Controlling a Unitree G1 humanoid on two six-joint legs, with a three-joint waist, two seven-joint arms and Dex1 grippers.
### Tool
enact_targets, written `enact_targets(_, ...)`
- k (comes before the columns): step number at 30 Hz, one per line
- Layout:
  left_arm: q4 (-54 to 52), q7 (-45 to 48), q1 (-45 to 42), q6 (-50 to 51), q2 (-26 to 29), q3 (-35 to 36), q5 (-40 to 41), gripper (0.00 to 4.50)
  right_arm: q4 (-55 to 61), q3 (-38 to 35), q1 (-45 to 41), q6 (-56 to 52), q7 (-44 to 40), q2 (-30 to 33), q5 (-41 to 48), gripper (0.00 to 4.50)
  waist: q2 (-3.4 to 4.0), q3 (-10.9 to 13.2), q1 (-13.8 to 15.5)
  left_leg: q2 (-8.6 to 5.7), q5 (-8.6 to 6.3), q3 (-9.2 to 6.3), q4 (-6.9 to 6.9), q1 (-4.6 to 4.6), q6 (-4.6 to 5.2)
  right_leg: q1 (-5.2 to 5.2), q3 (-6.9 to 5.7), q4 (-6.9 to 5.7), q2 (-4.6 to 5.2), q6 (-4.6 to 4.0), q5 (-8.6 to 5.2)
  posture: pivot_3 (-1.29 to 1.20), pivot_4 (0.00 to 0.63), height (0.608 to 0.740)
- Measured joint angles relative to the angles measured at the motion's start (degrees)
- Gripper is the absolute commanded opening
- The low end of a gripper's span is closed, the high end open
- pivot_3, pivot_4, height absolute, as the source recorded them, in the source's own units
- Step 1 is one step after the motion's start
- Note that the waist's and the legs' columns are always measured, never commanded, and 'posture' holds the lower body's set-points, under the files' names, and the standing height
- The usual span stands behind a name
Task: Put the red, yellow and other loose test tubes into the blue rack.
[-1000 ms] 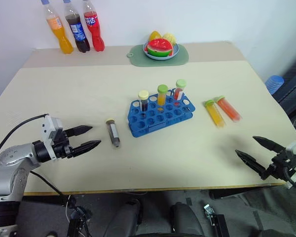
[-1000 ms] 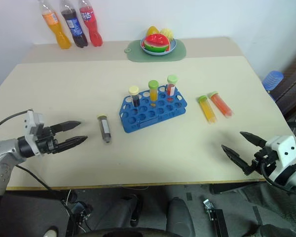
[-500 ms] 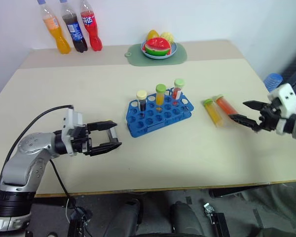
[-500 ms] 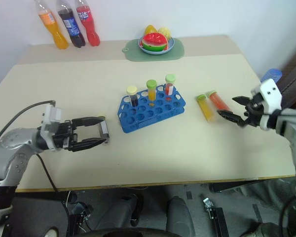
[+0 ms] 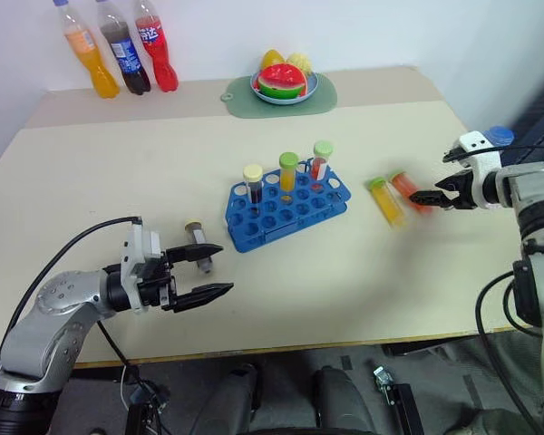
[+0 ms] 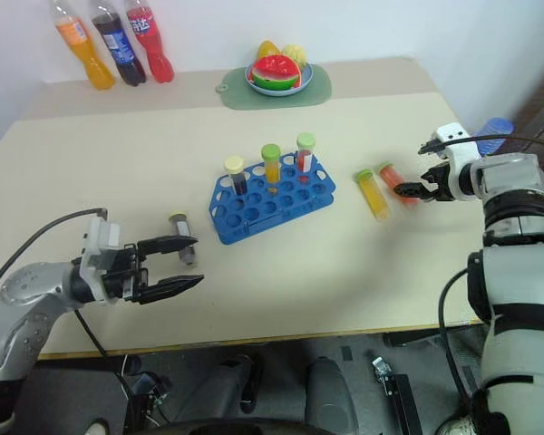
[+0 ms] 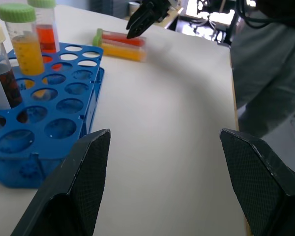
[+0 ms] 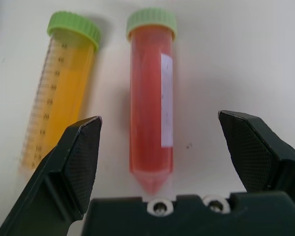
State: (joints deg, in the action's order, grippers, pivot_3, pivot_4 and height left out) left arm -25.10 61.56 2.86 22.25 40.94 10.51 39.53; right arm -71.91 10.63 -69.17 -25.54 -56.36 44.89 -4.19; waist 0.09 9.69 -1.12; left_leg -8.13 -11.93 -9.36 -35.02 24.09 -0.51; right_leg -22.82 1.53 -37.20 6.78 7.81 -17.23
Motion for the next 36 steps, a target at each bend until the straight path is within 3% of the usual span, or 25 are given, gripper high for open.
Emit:
enact_targets(6, -3.91, -3.12, 5.1, 1.43, 0.05, 2.81, 1.86, 3.65, -4.1, 0.8, -1.98, 1.19, 2.23, -3.93, -4.77, 4.19, 0.01, 0.01, 0.12, -0.02, 0.01, 0.0, -0.02, 0.0, -0.01, 0.0, 0.01, -0.03, 0.0, -0.01, 0.01, 0.0, 0.15, 0.74)
enact_targets(9, -6.74, -4.75, 7.82, 2.28, 0.05, 4.53, 3.06, 3.7, -5.17, 0.77, -1.96, 2.24, 4.9, -5.44, -6.32, 3.31, 0.04, 0.02, 0.08, -0.03, 0.02, 0.0, -0.01, 0.0, -0.03, -0.03, 0.04, -0.05, 0.0, -0.01, 0.01, 0.0, 0.15, 0.74)
enact_targets(14, -9.26, -6.65, 11.16, 3.2, 0.12, 7.13, 4.83, 3.7, -5.72, 0.05, -1.96, 2.65, 6.5, -5.88, -7.38, 0.85, 0.07, 0.02, 0.07, -0.03, 0.02, 0.0, -0.01, 0.0, -0.03, -0.03, 0.05, -0.05, -0.01, -0.01, 0.0, 0.0, 0.15, 0.74)
enact_targets(19, -9.97, -8.21, 12.21, 3.48, -0.03, 8.43, 5.34, 3.7, -5.96, -1.61, -1.96, 4.29, 8.8, -5.73, -7.48, 0.78, 0.08, 0.02, 0.13, -0.03, 0.02, 0.01, -0.02, 0.0, -0.04, -0.03, 0.05, -0.06, -0.01, -0.01, 0.01, 0.0, 0.15, 0.74)
enact_targets(23, -8.34, -9.21, 11.02, 1.51, -2.22, 8.08, 3.47, 3.7, -4.12, -3.46, -1.81, 13.28, 9.2, -1.73, -7.08, 0.78, 0.27, 0.13, 0.31, -0.08, 0.03, 0.04, -0.02, 0.0, -0.04, -0.03, 0.04, -0.06, 0.0, -0.01, 0.01, 0.0, 0.15, 0.74)
enact_targets(27, -2.77, -9.83, 7.28, -2.09, -5.9, 5.18, -0.14, 3.7, 10.02, -13.04, 6.41, 22.48, 4.91, -0.09, 2.22, 0.78, 0.19, 0.05, 0.13, 0.01, 0.0, 0.02, -0.07, -0.07, -0.01, 0.09, 0.0, -0.08, -0.04, 0.0, 0.01, 0.0, 0.15, 0.74)
enact_targets(30, 2.48, -9.87, 3.51, -4.59, -8.44, 1.57, -3.29, 3.7, 29.44, -18.96, 22.69, 26.45, 6.72, -3.95, 8.66, 0.78, 0.11, -0.02, 0.3, 0.02, 0.0, 0.02, -0.12, -0.1, 0.01, 0.12, 0.02, -0.14, -0.05, 0.01, 0.02, 0.0, 0.15, 0.74)
enact_targets(32, 5.82, -10.13, 0.03, -5.24, -10.5, 0.35, -3.88, 3.7, 40.69, -20.93, 32.11, 26.09, 10.72, -10.87, 12.43, 0.78, 0.12, -0.01, 0.3, 0.01, 0.0, 0.01, -0.15, -0.1, 0.02, 0.05, 0.06, -0.27, -0.06, 0.01, 0.02, 0.0, 0.15, 0.74)
enact_targets(36, 9.45, -9.67, -5.82, -5.62, -11.91, -2.18, -4.15, 3.7, 53.47, -20.87, 39.91, 24.09, 17.54, -22.92, 17.58, 0.78, 0.16, 0.01, 0.02, -0.03, 0.11, 0.06, -0.18, -0.09, -0.15, -0.14, 0.19, -0.55, -0.05, -0.01, 0.03, 0.0, 0.15, 0.74)
